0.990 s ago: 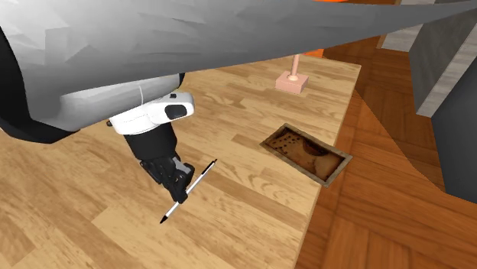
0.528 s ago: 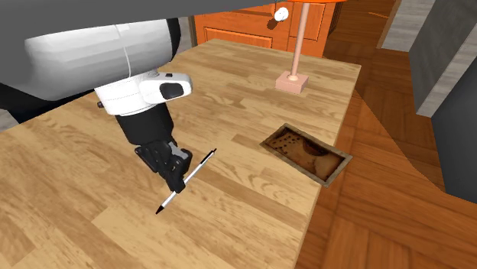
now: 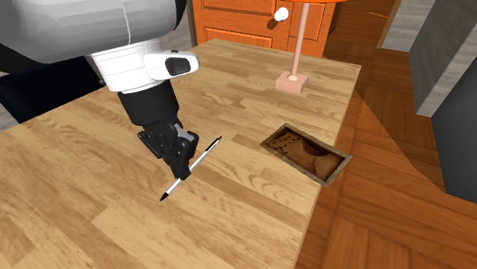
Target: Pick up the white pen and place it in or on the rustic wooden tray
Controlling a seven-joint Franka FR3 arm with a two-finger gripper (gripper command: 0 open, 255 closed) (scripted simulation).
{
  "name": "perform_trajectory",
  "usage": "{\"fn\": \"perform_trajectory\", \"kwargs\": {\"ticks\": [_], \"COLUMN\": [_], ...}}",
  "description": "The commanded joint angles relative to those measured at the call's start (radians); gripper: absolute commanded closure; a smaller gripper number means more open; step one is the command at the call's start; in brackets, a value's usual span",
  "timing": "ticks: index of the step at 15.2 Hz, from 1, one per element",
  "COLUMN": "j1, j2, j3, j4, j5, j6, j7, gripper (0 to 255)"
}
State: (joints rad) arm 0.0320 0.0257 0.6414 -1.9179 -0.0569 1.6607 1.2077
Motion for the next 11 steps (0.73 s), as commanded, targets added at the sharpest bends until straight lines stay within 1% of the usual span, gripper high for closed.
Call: {"fn": "perform_trajectory", "kwargs": {"ticks": [1,6,11], "j1": [-0.023,-0.086,-0.144], "j2": [-0.011,-0.034,-0.029], "j3": [-0.022,-0.083,-0.143], "j4": [-0.004,-0.02,-0.007], "j5": [-0.006,-0.026,-0.06], "j6": [-0.002,0.002,0.006], "j7": [-0.046,-0.167,-0.277], "gripper": [255,255,255]}}
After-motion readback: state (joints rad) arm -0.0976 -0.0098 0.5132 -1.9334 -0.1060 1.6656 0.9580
